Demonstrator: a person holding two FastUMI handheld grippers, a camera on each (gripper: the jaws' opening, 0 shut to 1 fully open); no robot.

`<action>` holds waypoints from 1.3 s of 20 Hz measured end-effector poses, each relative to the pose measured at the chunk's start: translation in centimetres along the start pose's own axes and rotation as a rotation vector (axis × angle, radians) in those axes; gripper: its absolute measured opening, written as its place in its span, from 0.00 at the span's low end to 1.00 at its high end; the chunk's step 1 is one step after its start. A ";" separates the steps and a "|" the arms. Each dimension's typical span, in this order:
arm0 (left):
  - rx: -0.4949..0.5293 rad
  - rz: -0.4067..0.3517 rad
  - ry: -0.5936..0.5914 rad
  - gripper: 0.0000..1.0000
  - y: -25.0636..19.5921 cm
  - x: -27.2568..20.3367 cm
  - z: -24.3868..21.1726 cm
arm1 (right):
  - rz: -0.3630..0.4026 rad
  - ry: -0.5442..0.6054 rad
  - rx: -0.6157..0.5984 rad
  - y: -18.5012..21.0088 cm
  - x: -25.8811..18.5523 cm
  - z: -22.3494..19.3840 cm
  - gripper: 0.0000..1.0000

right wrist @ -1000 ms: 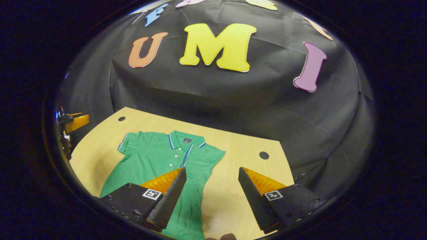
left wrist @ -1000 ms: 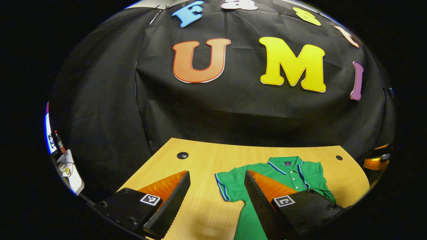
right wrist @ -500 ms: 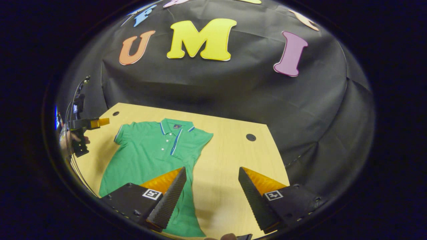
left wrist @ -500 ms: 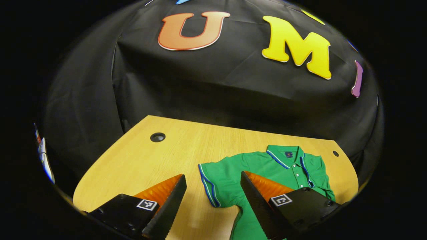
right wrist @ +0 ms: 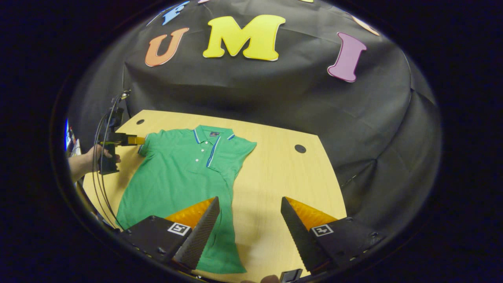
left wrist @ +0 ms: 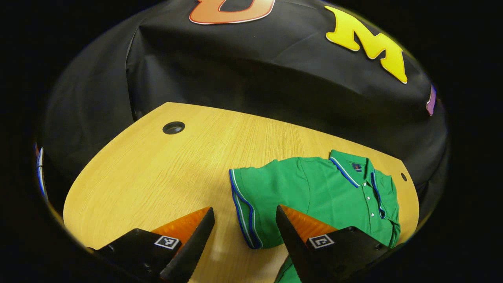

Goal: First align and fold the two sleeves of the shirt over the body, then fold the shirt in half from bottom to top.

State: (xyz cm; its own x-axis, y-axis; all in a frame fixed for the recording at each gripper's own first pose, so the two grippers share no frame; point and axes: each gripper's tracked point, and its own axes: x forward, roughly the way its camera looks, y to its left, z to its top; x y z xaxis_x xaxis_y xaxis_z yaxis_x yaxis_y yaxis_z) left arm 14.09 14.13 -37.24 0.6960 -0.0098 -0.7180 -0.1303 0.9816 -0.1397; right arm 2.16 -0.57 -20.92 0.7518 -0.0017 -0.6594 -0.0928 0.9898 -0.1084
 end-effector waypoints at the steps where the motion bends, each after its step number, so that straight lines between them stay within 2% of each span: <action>1: -0.004 0.004 0.015 1.00 -0.1 0.4 -0.2 | -0.003 0.008 0.006 -0.1 0.1 -0.2 0.97; 3: -0.023 0.002 0.053 0.97 -0.1 1.0 -1.0 | -0.018 0.013 0.000 -0.4 0.2 -0.4 0.95; 4: -0.023 0.022 0.058 0.89 0.1 1.1 -1.1 | -0.024 0.012 -0.011 -0.5 0.2 -0.5 0.95; 7: -0.002 0.054 0.066 0.73 0.0 1.5 -1.3 | -0.032 0.015 -0.038 -0.6 0.0 -0.8 0.95; 9: 0.021 0.086 0.064 0.55 0.2 1.8 -1.1 | -0.033 0.021 -0.051 -0.5 0.1 -0.9 0.97; 10: 0.027 0.071 0.064 0.30 -0.3 1.9 -0.9 | -0.032 0.020 -0.057 -0.4 0.1 -0.8 0.96; 11: 0.033 0.070 0.065 0.22 -0.5 2.0 -0.9 | -0.029 0.015 -0.062 -0.2 0.1 -0.6 0.96; 12: 0.029 0.058 0.073 0.10 -0.9 2.0 -0.9 | -0.027 0.008 -0.069 -0.2 0.1 -0.4 0.96; 16: -0.014 0.039 0.004 0.06 -1.7 0.8 2.3 | -0.028 -0.012 -0.059 -0.8 -0.3 0.0 0.98; 19: 0.003 0.011 -0.047 0.05 -3.9 -0.8 4.9 | -0.030 -0.017 -0.030 -1.4 -0.4 0.0 0.98; 24: 0.080 -0.086 -0.032 0.06 -12.2 -2.0 5.3 | -0.048 -0.034 -0.001 -2.8 -1.1 -0.1 0.95; 26: 0.093 -0.155 -0.007 0.06 -16.0 -2.4 4.5 | -0.062 -0.043 0.012 -3.6 -1.7 -0.2 0.95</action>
State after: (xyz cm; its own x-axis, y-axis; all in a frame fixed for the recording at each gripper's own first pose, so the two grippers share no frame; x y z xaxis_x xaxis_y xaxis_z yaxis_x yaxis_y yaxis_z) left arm 17.70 -0.72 -30.18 0.7078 -0.1609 -0.6879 0.0441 0.9819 -0.1843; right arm 1.06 -4.18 -19.55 0.7833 -0.0570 -0.6190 -0.0375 0.9896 -0.1387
